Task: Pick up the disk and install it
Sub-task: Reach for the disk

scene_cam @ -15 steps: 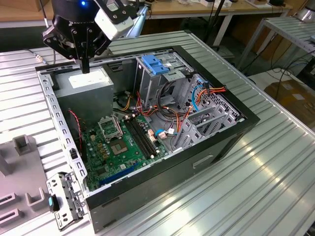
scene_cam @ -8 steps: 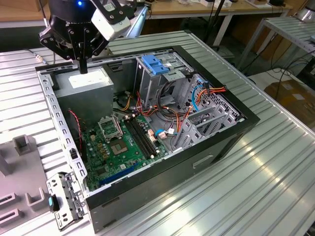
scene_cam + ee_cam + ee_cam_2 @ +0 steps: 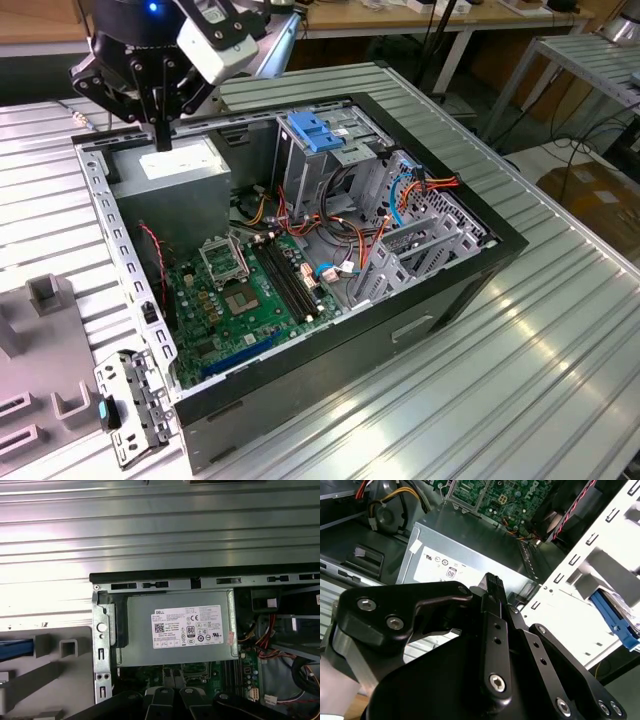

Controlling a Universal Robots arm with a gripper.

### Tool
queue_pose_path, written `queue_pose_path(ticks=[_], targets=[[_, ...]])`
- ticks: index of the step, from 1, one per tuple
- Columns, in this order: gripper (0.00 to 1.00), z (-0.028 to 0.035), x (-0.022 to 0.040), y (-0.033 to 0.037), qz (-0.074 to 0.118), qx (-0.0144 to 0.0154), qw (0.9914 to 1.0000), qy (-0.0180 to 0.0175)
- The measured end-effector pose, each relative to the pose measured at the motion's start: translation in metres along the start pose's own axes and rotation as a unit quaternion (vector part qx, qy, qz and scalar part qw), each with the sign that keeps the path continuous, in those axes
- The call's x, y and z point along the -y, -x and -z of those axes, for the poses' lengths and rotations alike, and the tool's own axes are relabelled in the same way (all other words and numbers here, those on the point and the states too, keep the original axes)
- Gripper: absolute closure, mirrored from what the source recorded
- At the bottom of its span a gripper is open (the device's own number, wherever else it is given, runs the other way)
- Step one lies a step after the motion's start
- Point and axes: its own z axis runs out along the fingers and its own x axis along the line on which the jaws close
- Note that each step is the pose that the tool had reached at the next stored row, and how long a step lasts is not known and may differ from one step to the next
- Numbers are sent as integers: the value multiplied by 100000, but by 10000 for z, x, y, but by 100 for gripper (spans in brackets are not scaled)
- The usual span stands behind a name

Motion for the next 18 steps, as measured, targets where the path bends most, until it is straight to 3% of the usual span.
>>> queue_pose_path(ticks=[11, 18], targets=[[89, 2, 6, -74, -4, -1, 100000, -1], [89, 5, 13, -171, 4, -3, 100000, -3]])
